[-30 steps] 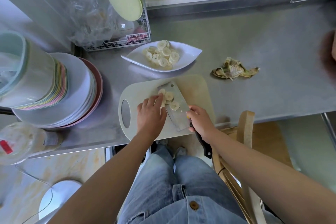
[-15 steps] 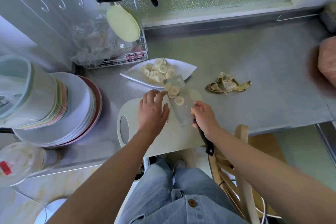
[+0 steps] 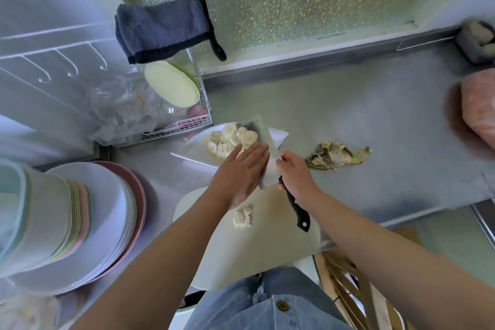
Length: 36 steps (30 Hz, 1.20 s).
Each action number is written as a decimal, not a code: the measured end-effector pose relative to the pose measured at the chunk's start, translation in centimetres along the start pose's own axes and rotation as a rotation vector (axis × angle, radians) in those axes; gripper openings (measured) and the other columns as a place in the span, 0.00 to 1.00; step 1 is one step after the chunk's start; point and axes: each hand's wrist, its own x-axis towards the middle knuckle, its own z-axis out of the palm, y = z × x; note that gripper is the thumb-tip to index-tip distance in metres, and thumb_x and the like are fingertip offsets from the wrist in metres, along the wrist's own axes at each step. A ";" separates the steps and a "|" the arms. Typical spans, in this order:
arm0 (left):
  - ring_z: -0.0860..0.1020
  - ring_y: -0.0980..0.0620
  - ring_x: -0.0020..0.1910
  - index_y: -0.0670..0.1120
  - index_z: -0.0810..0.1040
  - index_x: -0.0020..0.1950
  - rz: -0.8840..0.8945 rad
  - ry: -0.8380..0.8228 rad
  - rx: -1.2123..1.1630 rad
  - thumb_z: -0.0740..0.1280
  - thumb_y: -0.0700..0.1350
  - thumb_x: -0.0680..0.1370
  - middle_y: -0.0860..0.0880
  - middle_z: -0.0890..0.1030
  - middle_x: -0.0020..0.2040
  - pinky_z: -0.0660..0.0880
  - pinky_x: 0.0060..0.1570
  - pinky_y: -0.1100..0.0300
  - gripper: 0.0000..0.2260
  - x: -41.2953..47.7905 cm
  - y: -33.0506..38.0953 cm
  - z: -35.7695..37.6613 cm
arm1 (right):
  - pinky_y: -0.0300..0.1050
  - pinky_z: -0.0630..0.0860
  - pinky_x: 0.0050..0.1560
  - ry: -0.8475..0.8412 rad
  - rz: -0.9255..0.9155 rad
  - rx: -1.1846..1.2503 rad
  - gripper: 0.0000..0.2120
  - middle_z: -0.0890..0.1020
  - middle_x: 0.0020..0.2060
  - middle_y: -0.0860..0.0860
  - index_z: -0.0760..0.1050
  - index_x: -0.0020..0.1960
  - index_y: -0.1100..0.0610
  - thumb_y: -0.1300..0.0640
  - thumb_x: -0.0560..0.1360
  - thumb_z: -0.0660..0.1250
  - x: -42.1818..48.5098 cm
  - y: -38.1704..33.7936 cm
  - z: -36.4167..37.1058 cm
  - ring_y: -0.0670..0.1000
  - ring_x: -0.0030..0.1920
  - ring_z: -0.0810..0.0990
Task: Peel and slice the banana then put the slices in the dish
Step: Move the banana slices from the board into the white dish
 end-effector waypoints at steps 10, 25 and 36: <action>0.76 0.42 0.58 0.44 0.76 0.62 -0.020 0.233 -0.069 0.56 0.45 0.76 0.44 0.77 0.60 0.72 0.57 0.51 0.18 0.2 -1.7 0.3 | 0.47 0.62 0.34 0.109 -0.080 -0.264 0.10 0.71 0.33 0.55 0.73 0.47 0.67 0.64 0.74 0.56 0.6 0.3 -2.4 0.53 0.32 0.67; 0.52 0.45 0.78 0.45 0.58 0.77 -0.193 0.031 0.030 0.49 0.52 0.83 0.46 0.57 0.78 0.50 0.75 0.49 0.23 1.0 -0.8 0.4 | 0.46 0.63 0.34 0.151 -0.078 -0.252 0.09 0.69 0.33 0.56 0.72 0.45 0.68 0.63 0.73 0.56 -0.5 1.5 -4.2 0.53 0.33 0.66; 0.48 0.45 0.78 0.43 0.51 0.78 -0.272 -0.054 0.031 0.51 0.49 0.83 0.44 0.48 0.79 0.47 0.76 0.50 0.25 -0.2 0.3 -0.1 | 0.49 0.62 0.35 0.147 -0.082 -0.247 0.10 0.66 0.31 0.57 0.69 0.44 0.69 0.61 0.71 0.56 -2.1 3.4 -5.1 0.54 0.31 0.63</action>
